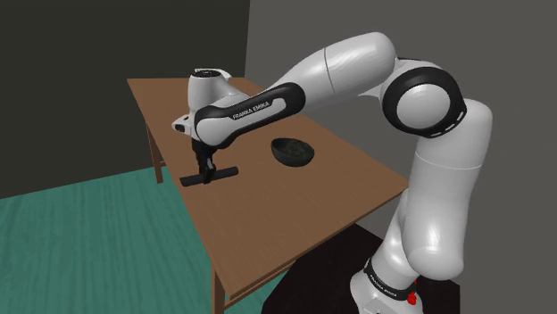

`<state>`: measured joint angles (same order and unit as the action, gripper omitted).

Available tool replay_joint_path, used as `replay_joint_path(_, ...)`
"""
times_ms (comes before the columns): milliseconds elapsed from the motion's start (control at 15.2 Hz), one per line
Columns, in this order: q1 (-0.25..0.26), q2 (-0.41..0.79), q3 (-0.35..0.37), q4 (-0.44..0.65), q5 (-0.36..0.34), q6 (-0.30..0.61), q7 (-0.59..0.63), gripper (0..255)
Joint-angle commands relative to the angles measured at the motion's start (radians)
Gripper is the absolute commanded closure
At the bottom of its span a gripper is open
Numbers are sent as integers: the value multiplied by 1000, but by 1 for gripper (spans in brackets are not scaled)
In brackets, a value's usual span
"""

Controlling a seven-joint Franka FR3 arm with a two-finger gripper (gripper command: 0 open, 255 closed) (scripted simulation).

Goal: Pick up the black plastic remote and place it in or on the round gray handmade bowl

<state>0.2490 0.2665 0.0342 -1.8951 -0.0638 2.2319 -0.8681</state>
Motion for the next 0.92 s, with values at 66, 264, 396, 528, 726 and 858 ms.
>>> replay_joint_path(66, -1, -13, 0, 15, 1, -29, -2, 255)
replay_joint_path(264, -1, -29, 1, 35, 3, -65, -4, 255)
replay_joint_path(396, -1, -39, 1, 49, 5, -89, -6, 255)
replay_joint_path(528, -1, -48, 1, 65, 6, -113, -7, 255)
replay_joint_path(726, -1, -60, 2, 89, 7, -150, -9, 255)
replay_joint_path(858, -1, -67, 2, 107, 8, -175, -11, 255)
